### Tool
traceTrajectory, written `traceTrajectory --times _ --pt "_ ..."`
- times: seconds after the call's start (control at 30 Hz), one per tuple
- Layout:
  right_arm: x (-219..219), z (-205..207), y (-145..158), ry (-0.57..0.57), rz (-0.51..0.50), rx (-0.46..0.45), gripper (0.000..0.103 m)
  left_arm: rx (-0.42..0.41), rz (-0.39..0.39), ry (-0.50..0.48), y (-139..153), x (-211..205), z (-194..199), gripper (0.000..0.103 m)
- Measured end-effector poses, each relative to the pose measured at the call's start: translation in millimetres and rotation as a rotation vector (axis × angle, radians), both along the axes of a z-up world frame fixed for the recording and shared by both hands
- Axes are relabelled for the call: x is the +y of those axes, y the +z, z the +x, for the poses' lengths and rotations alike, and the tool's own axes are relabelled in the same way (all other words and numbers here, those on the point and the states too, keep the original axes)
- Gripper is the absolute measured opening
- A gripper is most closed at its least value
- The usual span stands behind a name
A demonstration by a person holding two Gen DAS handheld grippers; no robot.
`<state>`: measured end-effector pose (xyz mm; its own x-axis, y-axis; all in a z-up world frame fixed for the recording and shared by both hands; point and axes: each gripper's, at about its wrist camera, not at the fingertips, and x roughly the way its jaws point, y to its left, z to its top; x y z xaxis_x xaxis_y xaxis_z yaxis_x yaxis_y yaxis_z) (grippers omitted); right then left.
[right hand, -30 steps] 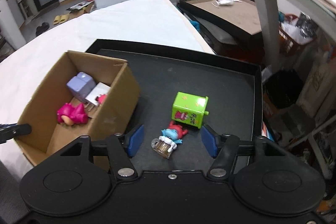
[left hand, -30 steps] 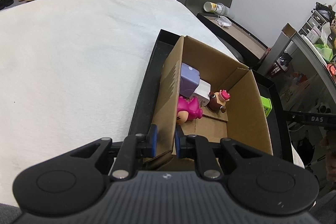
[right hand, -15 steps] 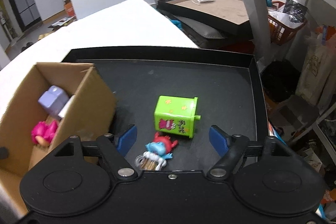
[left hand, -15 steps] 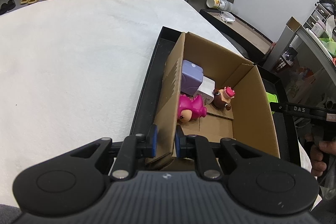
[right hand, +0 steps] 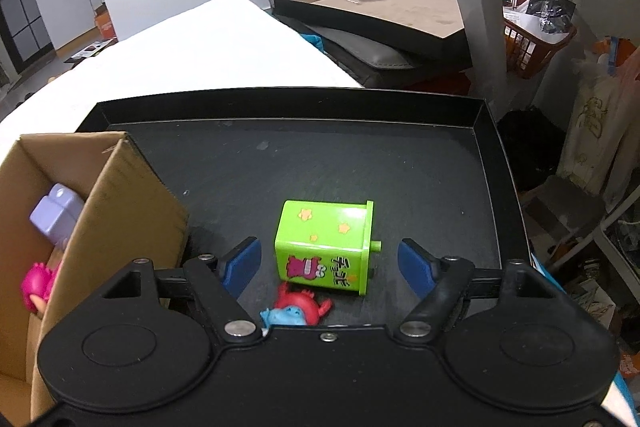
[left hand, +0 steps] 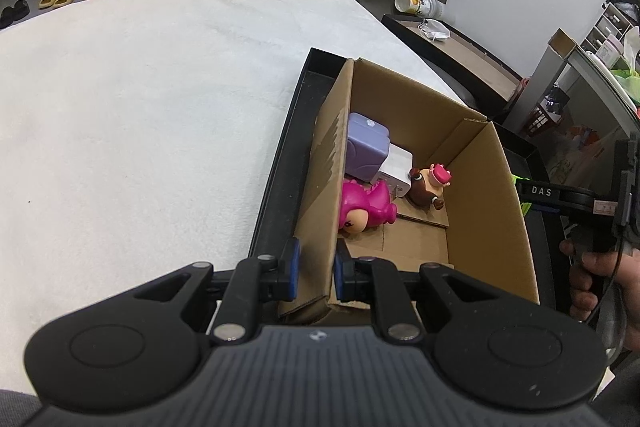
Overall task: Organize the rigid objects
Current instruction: 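Move the right gripper to the green box-shaped toy and close, then carry the green toy over the box and lower it inside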
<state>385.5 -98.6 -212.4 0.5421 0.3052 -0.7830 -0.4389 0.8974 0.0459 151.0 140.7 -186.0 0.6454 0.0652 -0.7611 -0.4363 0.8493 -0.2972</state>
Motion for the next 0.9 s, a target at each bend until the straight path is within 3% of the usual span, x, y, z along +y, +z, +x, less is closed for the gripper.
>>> traceTrajectory --times 0.07,0.1,0.9 --pt "0.6 -0.6 -1.0 0.002 0.002 -0.006 0.069 0.0 -0.001 0.0 -0.4 0.2 0.3 0.016" --pt "0.6 -1.2 -2.0 0.003 -0.006 -0.01 0.056 0.0 0.001 0.0 -0.2 0.2 0.4 0.016" --pt "-22.9 -35.6 64.6 0.013 0.033 -0.011 0.055 -0.027 0.003 0.0 5.2 -1.0 -7.9 0.016"
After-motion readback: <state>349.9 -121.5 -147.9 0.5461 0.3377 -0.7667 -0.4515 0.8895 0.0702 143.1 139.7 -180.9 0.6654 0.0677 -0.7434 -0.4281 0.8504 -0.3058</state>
